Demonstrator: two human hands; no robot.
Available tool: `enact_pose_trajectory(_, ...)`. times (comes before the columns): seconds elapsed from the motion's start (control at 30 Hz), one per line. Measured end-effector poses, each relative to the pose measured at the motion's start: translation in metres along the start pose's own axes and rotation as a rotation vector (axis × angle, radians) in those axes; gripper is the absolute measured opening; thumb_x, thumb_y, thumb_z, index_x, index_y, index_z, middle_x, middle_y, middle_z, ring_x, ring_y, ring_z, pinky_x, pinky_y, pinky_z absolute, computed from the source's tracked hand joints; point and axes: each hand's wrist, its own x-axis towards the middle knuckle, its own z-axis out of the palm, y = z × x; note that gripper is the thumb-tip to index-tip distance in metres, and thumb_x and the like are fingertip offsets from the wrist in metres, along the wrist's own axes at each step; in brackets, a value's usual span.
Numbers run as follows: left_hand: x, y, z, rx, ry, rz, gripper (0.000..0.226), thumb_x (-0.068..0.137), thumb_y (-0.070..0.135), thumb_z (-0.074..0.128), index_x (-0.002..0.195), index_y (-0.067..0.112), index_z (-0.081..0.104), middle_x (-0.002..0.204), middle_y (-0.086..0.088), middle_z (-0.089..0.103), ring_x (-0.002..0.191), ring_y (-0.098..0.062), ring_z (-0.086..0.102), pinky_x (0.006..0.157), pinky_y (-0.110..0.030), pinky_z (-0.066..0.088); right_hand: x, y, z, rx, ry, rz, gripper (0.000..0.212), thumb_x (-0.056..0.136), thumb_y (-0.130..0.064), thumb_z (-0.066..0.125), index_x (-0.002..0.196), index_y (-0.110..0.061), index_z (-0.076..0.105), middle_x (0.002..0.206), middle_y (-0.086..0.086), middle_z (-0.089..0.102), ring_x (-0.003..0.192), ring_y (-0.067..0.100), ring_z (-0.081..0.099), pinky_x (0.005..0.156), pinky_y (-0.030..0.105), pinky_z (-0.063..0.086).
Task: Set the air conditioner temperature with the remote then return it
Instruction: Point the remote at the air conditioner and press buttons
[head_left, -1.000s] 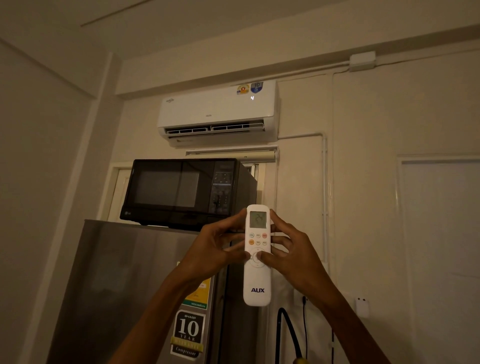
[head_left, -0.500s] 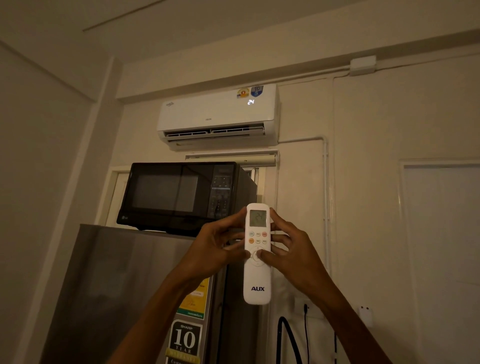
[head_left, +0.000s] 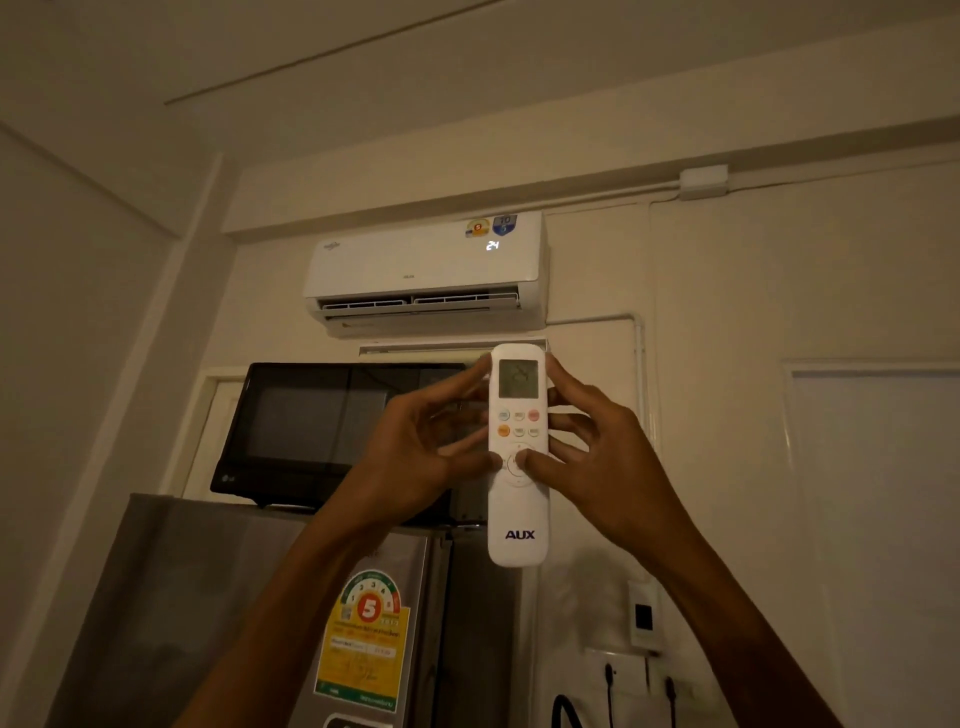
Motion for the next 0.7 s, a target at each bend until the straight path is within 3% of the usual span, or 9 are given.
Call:
enact_pose_trajectory(0.1,-0.002,0.014,-0.004,0.003,0.017,0.046,0.075,0.075,-0.006,0.067,0.135,0.031,0.041,0.124,0.003,0.060,0.118,-0.007,0.058,0.087,-0.018,0.054,0.000,-0.017,-0.002,0.005,0.009,-0.042,0.075,0.074,-0.005,0.071,0.127,-0.042,0.033,0.123,-0.011,0.048,0.112,0.007,0.053,0.072,0.007,0.049)
enact_pose_trajectory(0.2,-0.006,0.025,-0.006,0.014,0.022,0.086,0.076,0.072,0.001,0.069,0.135,0.033,0.041,0.122,0.007,0.061,0.119,-0.004,0.057,0.091,-0.020,0.054,-0.003,-0.029,-0.004,0.007,0.011,-0.064,0.077,0.073,-0.003,0.071,0.129,-0.041,0.034,0.126,-0.006,0.051,0.113,0.009,0.055,0.076,0.009,0.050)
enact_pose_trajectory(0.4,-0.007,0.039,-0.009,-0.024,-0.003,0.119,0.079,0.073,-0.009,0.068,0.137,0.029,0.042,0.132,0.005,0.058,0.123,-0.009,0.055,0.095,-0.032,0.053,-0.008,-0.045,-0.009,0.025,0.019,-0.103,0.079,0.072,-0.002,0.071,0.131,-0.041,0.035,0.122,-0.005,0.053,0.111,0.006,0.057,0.077,0.010,0.052)
enact_pose_trajectory(0.53,-0.004,0.043,-0.007,-0.027,-0.016,0.141,0.079,0.069,0.001,0.071,0.135,0.033,0.043,0.130,0.008,0.059,0.123,-0.008,0.055,0.095,-0.029,0.053,-0.009,-0.048,-0.015,0.017,0.024,-0.111,0.080,0.072,-0.002,0.071,0.131,-0.042,0.035,0.122,-0.007,0.054,0.112,0.004,0.056,0.077,0.010,0.051)
enact_pose_trajectory(0.7,-0.001,0.041,-0.003,-0.018,-0.031,0.140,0.081,0.072,-0.010,0.068,0.137,0.030,0.042,0.132,0.005,0.058,0.124,-0.010,0.054,0.094,-0.027,0.053,-0.010,-0.044,-0.018,0.028,0.020,-0.107,0.081,0.072,-0.001,0.071,0.136,-0.037,0.034,0.121,-0.006,0.054,0.111,0.004,0.056,0.074,0.007,0.050)
